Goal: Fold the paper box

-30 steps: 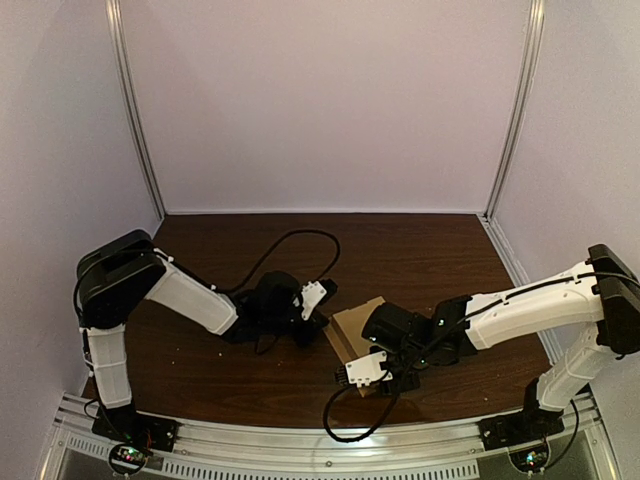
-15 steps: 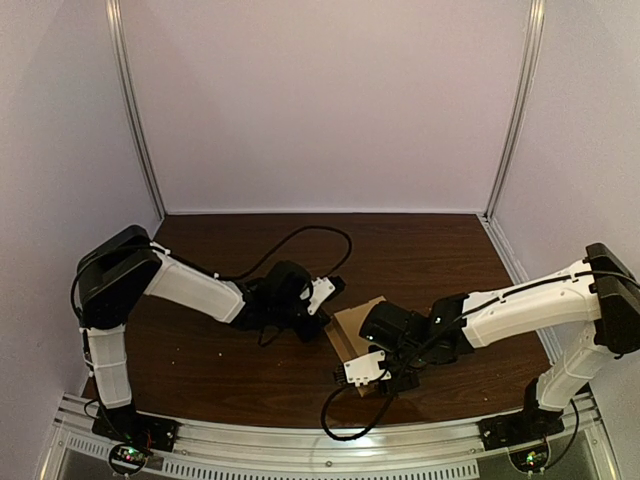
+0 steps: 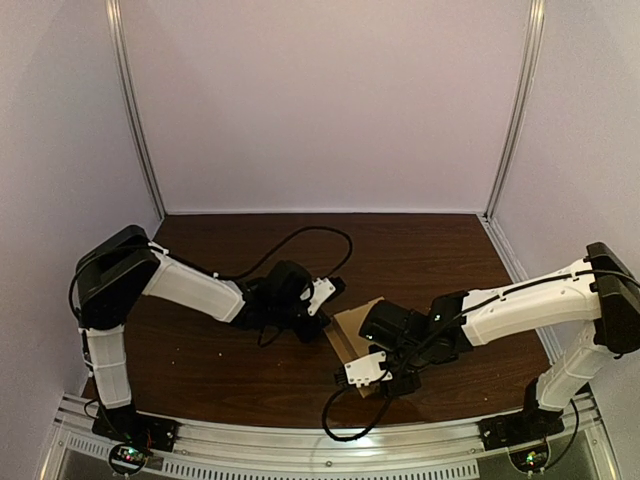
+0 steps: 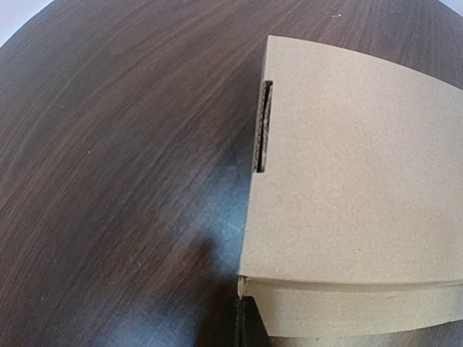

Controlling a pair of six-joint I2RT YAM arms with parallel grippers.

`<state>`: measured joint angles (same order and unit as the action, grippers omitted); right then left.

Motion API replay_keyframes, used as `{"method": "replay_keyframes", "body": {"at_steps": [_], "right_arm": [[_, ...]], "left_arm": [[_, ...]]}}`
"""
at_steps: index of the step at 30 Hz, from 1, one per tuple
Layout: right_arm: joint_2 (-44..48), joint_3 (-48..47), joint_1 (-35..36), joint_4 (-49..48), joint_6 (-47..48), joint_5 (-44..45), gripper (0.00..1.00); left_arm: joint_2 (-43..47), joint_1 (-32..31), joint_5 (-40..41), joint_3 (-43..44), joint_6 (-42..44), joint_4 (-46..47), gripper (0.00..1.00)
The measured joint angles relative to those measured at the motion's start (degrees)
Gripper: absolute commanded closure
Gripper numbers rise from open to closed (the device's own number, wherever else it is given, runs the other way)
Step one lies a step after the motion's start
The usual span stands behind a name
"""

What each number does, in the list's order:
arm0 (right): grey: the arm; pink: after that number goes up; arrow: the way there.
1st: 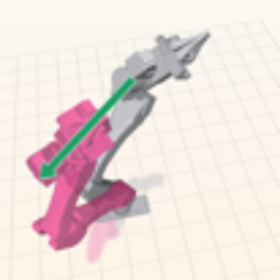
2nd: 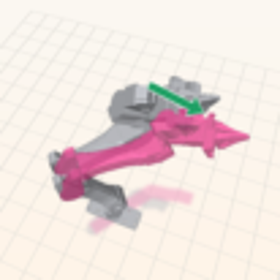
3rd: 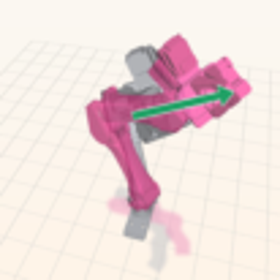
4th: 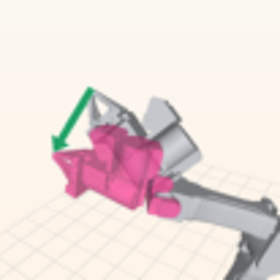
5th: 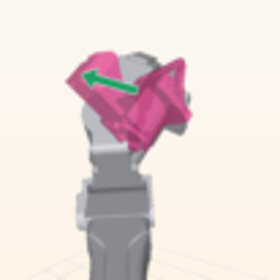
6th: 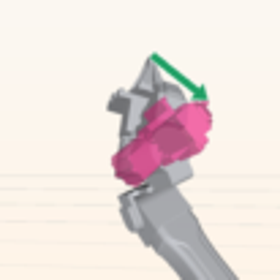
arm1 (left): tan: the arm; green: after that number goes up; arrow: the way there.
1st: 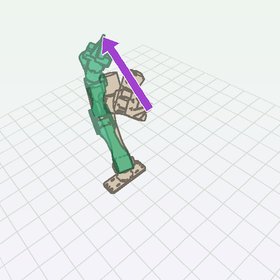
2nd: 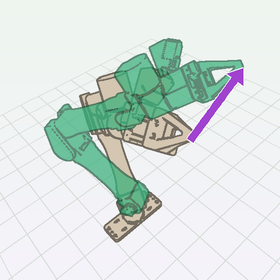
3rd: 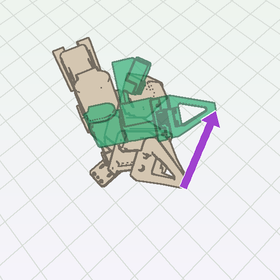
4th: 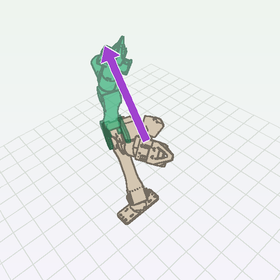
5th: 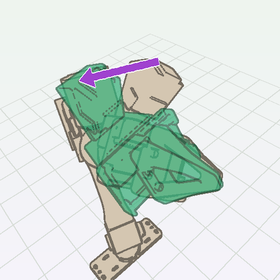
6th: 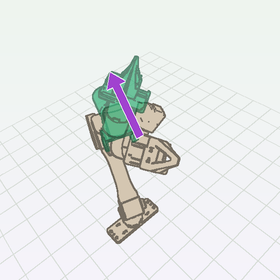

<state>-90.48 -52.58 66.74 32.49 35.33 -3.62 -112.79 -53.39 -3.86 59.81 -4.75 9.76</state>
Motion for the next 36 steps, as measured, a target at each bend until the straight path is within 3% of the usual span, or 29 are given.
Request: {"method": "replay_keyframes", "body": {"at_steps": [8,20,36], "right_arm": [[0.0,-0.35,0.04,0.81,-2.45,0.22,0.37],[-0.68,-0.42,0.42,0.02,-4.09,2.32,0.49],[-1.81,-0.74,0.42,-2.43,-4.02,3.61,0.55]], "left_arm": [[1.66,-0.33,1.07,-0.09,-3.34,-3.8,1.0],[3.39,-0.96,2.34,-1.31,-5.9,-5.88,1.0],[3.37,-1.05,5.27,1.79,-5.81,-11.56,1.0]]}}
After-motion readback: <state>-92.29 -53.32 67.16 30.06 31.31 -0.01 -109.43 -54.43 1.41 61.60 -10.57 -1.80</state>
